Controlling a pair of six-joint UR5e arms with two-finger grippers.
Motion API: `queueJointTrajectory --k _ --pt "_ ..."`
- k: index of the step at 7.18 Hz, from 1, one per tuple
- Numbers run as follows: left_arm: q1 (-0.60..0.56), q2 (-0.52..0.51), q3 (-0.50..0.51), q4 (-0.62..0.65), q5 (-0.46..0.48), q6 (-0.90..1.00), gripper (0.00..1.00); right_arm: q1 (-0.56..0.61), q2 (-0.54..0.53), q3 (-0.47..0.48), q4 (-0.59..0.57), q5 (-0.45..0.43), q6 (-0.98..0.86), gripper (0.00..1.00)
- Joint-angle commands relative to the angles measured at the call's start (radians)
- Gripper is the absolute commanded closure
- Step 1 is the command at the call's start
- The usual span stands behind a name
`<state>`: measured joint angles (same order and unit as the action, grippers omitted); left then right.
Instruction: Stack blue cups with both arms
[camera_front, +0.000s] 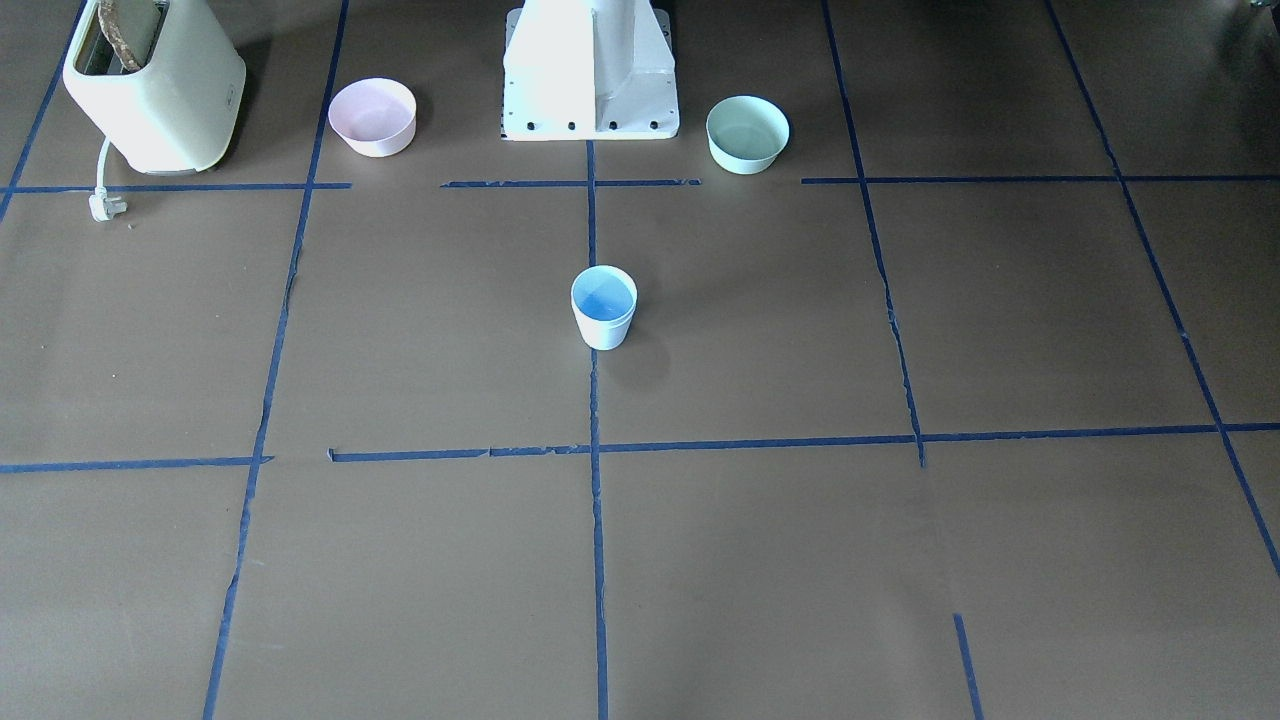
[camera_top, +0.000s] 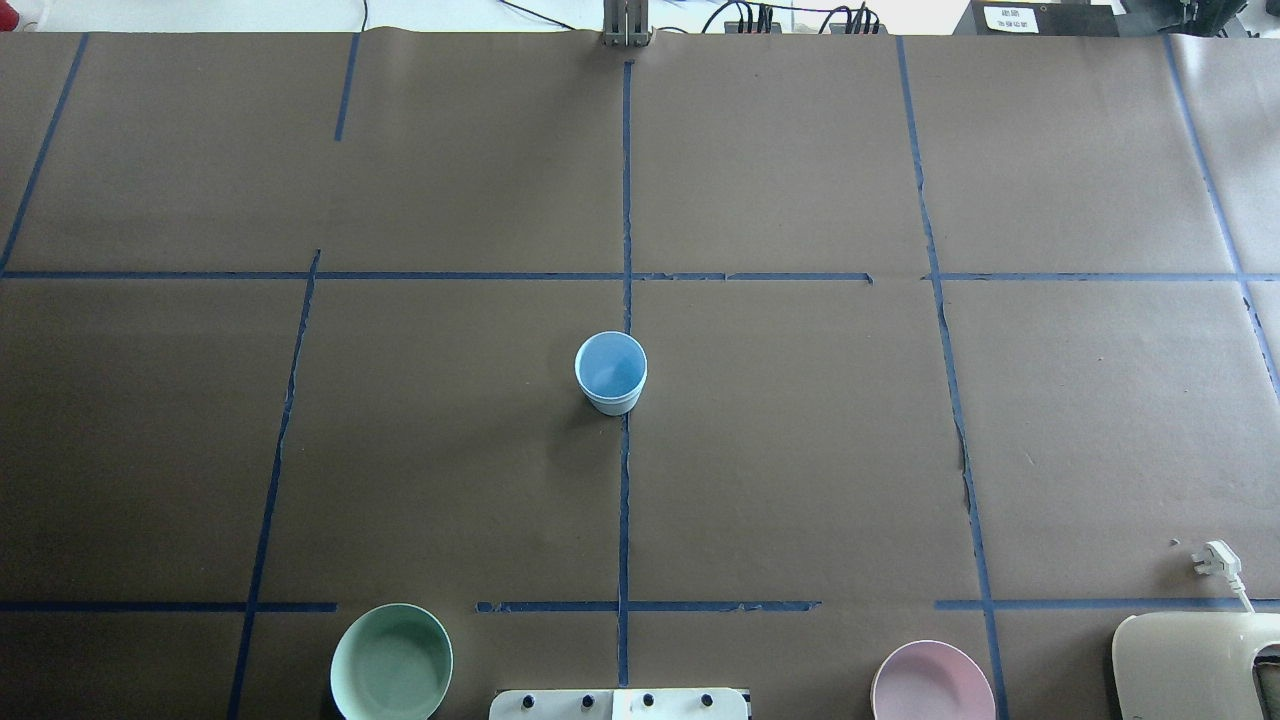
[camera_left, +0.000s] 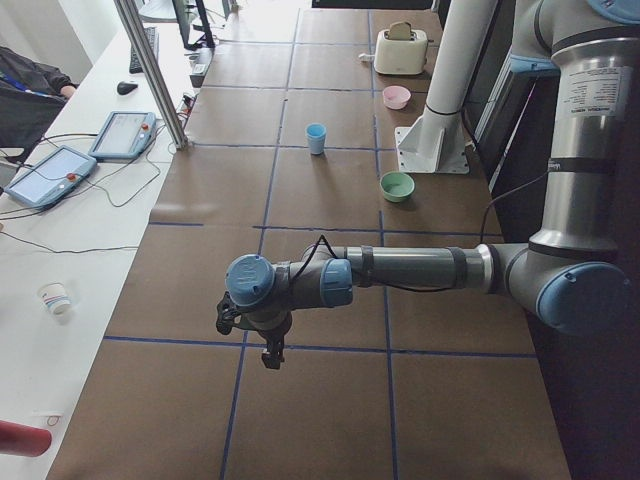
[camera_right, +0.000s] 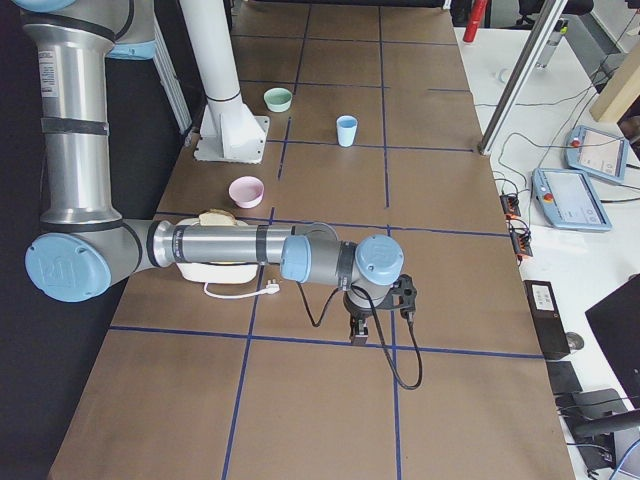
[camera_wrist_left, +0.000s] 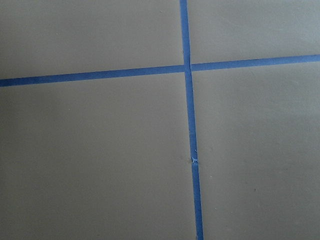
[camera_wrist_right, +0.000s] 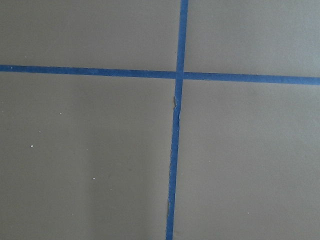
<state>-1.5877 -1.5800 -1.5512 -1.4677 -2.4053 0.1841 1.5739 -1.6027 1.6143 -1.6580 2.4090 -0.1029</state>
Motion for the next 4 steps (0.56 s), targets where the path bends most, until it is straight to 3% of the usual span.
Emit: queueJointTrajectory --k 1,4 --pt "0.0 0.002 -0.001 0.0 0.0 0.0 0.0 0.009 -0.02 -0.011 0.069 0.002 0.053 0.0" --pt "0.0 0.002 0.0 0.0 0.0 0.0 0.0 0.037 -0.023 0.001 0.086 0.002 0.055 0.0"
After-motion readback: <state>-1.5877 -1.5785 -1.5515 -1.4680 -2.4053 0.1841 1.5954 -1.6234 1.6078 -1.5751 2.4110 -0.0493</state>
